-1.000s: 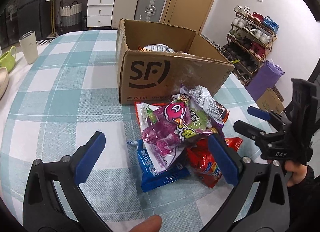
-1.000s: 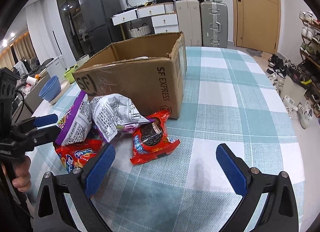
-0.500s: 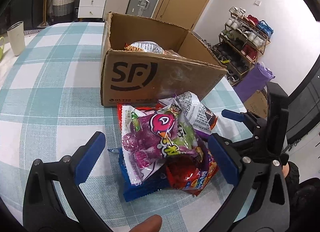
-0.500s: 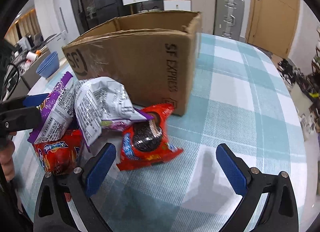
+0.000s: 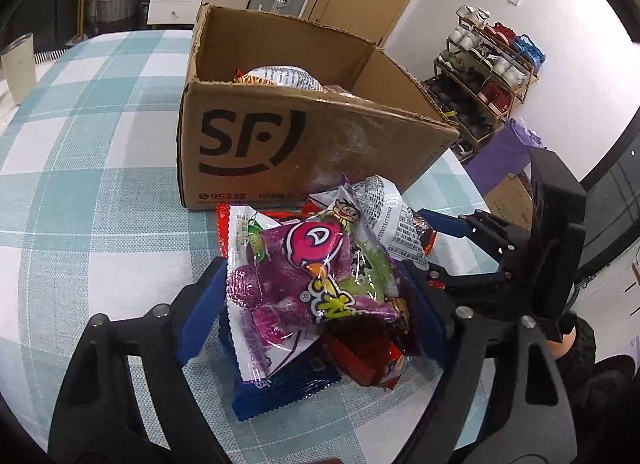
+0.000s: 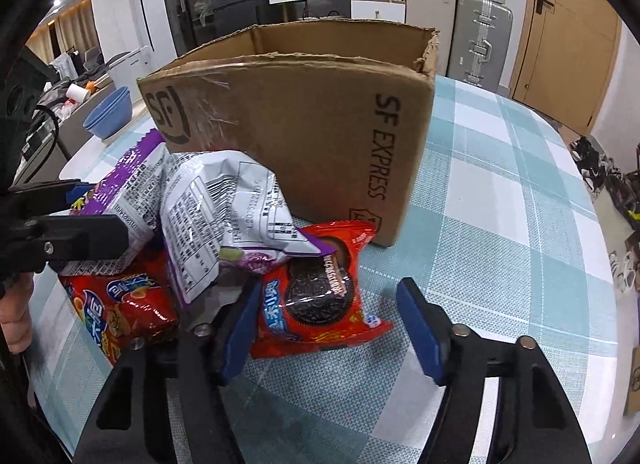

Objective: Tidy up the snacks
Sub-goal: 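Grasp the purple candy bag with left gripper while right gripper grasps red Oreo pack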

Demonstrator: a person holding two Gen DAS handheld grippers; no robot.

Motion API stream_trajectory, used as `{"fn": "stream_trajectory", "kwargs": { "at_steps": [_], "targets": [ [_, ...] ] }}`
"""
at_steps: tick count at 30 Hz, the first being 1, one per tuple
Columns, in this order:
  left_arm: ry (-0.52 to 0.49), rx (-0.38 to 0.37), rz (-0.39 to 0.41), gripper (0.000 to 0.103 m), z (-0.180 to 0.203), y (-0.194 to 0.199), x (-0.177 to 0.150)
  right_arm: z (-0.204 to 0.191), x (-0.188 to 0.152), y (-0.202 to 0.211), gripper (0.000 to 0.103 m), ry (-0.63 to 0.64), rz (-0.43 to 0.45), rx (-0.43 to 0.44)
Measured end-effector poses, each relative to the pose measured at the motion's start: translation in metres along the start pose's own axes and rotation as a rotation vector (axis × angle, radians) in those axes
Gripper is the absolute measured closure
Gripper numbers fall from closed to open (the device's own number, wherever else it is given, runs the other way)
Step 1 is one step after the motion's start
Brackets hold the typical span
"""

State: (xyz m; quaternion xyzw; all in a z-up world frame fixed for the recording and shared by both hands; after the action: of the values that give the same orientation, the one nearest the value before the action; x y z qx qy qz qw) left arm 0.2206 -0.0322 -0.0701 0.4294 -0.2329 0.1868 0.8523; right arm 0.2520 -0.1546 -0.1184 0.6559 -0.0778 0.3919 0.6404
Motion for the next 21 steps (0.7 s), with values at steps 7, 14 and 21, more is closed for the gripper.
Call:
{"fn": "stream_trajectory", "kwargs": {
  "at_steps": [7,14,21],
  "targets": [
    [-0.032,-0.014,0.036,0.043,0.006,0.007,-0.002,-0.001,-0.007,0.011,0.054,0.008,0.015,-0.001],
    [-0.022,-0.008,0.069,0.048,0.003,0.014,-0.006,0.008,-0.016,0.02,0.056,-0.019,0.023,-0.017],
    [-0.028,0.013,0.097,0.05,0.002,0.022,-0.007,0.02,-0.017,0.029,0.056,-0.06,0.046,-0.033]
  ]
}}
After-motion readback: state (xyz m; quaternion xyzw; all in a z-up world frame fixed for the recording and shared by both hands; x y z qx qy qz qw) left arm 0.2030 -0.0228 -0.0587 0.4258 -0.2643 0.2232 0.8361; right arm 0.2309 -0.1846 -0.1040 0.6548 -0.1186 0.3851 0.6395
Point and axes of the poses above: each gripper's, at about its wrist camera, not at the fingertips, and y roughly against the way its jaws point, z to its right, x to its top, the point moved 5 cm from there along -y, roughly the way its jaws point, and after that the axes turned 13 degrees about -x, right-handed, at the moved point
